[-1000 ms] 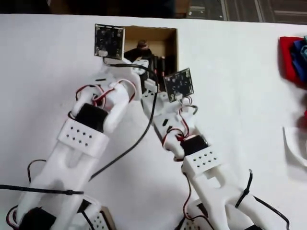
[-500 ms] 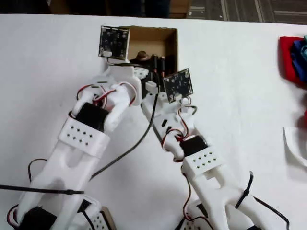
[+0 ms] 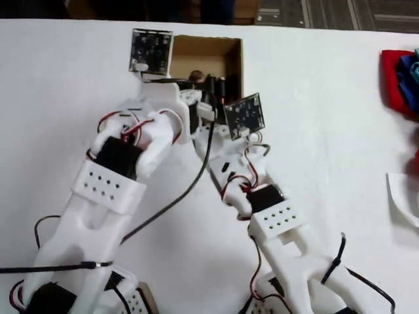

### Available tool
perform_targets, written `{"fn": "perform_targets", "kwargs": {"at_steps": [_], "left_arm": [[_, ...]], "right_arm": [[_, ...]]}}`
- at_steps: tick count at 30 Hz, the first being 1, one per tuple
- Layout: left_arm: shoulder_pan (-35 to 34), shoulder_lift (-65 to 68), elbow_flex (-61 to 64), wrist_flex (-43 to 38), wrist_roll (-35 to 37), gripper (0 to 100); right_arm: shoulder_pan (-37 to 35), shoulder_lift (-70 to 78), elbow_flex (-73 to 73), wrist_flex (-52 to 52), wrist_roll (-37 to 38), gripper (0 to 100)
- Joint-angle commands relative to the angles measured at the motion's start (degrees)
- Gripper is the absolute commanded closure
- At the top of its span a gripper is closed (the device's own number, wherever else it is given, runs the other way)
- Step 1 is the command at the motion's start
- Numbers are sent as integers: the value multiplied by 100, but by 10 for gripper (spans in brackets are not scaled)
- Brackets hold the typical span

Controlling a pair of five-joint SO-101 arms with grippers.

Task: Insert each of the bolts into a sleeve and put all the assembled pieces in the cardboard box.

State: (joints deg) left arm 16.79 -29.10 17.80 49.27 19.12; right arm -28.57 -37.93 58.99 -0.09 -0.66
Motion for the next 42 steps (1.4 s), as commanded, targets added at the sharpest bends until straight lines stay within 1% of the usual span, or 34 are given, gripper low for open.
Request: {"fn": "perform_targets", "kwargs": {"at_steps": [1,9,11,13,14,16,18,19,20,21,24,26,30,32,35,38,40,42], "left_arm": [[-35,-18,-470,475,202,849],[-44,-141,-505,976,202,849],[-176,-387,-505,1002,202,849],[-448,-712,-505,976,132,849],[-659,-853,-470,958,-158,849],[-1125,-1029,-330,1002,-1099,849],[-1679,-1081,127,993,-2004,849],[-1943,-1081,409,976,-2303,850],[-2215,-1055,725,958,-2444,850],[-2479,-1029,1068,897,-2435,850],[-3059,-1020,2193,167,-1952,850],[-3226,-976,2835,-404,-1802,850],[-3200,-651,3969,-1943,-2303,850],[-3182,-220,4136,-2338,-2330,850],[-3174,695,3837,-2330,-2321,850],[-3174,1749,3266,-2127,-2330,850],[-3182,2356,2774,-1829,-2330,850],[-3182,2769,2229,-1345,-2330,850]], "right_arm": [[-57,-330,-70,-4,-35,978],[-57,-330,-70,-4,-35,978],[-48,-321,-62,-4,-44,978],[-13,-321,-53,75,-62,978],[-4,-312,-62,242,-62,978],[48,-312,-167,725,-70,978],[84,-259,-510,1349,-70,978],[136,-242,-738,1710,-70,978],[233,-207,-985,2053,-70,978],[321,-119,-1284,2352,-70,978],[673,558,-2374,3090,-62,978],[892,1288,-3297,3574,-18,978],[1165,3002,-5609,4708,-18,978],[1165,3899,-6919,5305,-18,978],[1165,5314,-8879,6018,-62,978],[1130,6756,-10866,6607,-62,978],[1121,7662,-12141,6862,-62,979],[1121,8470,-13284,6941,-70,979]]}}
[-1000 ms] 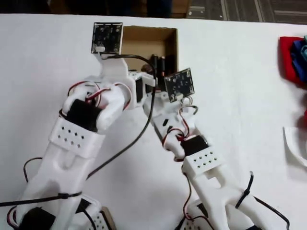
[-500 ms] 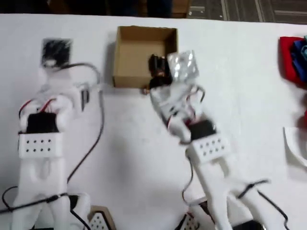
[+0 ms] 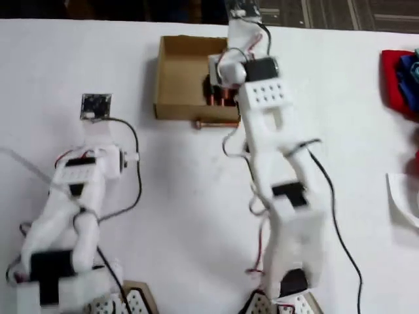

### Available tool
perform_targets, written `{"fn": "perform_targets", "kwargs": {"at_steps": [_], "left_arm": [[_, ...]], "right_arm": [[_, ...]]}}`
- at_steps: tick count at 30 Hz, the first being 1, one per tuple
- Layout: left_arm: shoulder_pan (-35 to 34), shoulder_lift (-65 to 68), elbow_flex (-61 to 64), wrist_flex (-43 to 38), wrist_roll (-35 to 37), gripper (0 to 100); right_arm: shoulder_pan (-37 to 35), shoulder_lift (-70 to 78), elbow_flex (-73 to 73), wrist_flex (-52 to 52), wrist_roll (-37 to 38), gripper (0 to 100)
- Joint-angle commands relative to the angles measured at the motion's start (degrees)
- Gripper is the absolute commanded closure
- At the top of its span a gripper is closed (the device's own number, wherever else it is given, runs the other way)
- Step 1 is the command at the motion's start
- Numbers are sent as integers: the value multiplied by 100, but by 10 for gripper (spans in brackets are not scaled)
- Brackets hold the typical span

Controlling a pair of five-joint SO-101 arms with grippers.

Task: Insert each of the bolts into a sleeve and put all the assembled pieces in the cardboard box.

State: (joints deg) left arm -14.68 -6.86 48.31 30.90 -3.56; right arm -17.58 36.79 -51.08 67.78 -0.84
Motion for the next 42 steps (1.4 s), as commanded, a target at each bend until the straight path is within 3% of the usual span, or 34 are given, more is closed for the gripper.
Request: {"fn": "perform_targets", "kwargs": {"at_steps": [1,6,10,20,42], "left_arm": [[-35,703,-1051,721,-62,850],[-62,1090,-1446,1046,-62,850],[-53,1081,-1446,1029,-62,850],[-35,1090,-1473,1037,-62,850],[-35,1099,-1481,1046,-62,850]], "right_arm": [[22,1358,-2752,127,-53,979],[-66,2659,-3991,-268,-246,979],[-119,3081,-4000,-936,-712,979],[-400,3380,-3235,-1569,-703,979],[-400,3433,-3068,-602,-695,979]]}}
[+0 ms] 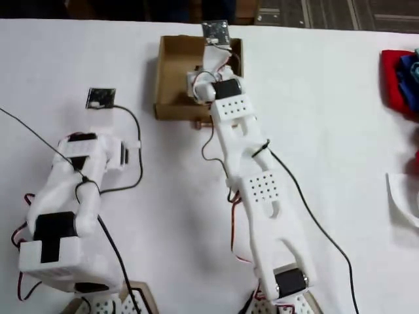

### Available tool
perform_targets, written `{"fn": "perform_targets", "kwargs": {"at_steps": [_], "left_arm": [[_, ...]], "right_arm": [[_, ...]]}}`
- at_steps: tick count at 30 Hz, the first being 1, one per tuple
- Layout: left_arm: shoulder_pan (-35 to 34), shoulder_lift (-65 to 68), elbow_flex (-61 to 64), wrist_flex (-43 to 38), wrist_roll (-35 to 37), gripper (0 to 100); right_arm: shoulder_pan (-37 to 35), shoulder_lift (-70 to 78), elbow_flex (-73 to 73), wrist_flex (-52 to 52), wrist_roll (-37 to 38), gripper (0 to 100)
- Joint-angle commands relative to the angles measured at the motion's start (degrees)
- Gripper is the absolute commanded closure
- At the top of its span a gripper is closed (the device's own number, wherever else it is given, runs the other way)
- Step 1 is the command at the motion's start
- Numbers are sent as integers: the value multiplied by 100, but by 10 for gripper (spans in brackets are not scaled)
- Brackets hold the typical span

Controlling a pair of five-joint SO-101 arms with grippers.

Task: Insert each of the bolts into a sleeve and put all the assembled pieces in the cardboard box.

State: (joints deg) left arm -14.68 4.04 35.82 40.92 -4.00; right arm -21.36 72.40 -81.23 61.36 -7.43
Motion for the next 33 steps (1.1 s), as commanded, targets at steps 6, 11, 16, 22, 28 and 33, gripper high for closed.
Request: {"fn": "perform_targets", "kwargs": {"at_steps": [6,11,16,22,28,33], "left_arm": [[-35,9,-233,44,-18,850],[-53,9,-233,44,-18,850],[-53,9,-233,44,-18,850],[-44,9,-233,44,-18,850],[-44,9,-233,44,-18,850],[-44,9,-233,44,-18,850]], "right_arm": [[-40,13,-53,40,-35,979],[-75,224,-105,40,-35,979],[-57,233,-114,4,-35,978],[-84,259,-88,-66,-35,978],[-92,259,-62,-171,-70,916],[-75,215,-114,-154,-70,881]]}}
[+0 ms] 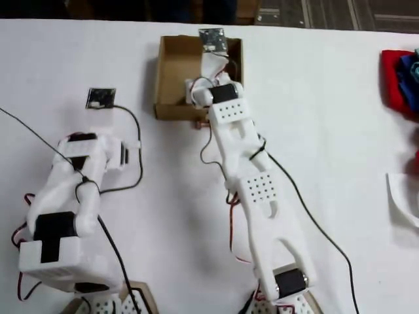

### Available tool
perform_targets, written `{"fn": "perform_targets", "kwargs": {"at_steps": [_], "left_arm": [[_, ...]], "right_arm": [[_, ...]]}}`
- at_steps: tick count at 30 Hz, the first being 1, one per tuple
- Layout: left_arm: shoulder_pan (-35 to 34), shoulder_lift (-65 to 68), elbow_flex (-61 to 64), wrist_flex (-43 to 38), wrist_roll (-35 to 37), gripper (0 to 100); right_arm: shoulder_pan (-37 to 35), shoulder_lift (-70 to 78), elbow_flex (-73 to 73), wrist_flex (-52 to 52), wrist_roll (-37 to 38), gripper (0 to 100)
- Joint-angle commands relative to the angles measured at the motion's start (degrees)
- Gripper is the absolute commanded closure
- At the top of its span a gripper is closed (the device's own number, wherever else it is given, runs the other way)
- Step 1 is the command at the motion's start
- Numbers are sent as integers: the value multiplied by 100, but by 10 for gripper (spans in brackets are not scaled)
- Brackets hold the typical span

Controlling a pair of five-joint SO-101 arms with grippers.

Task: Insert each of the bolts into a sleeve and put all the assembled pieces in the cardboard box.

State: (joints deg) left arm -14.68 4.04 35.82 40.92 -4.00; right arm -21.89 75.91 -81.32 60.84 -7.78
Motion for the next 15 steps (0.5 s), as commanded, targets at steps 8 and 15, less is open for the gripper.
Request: {"fn": "perform_targets", "kwargs": {"at_steps": [8,15], "left_arm": [[-53,9,-233,44,-18,850],[-53,9,-233,44,-18,850]], "right_arm": [[22,-453,-1160,804,0,910],[127,-1525,-1310,2440,1108,908]]}}
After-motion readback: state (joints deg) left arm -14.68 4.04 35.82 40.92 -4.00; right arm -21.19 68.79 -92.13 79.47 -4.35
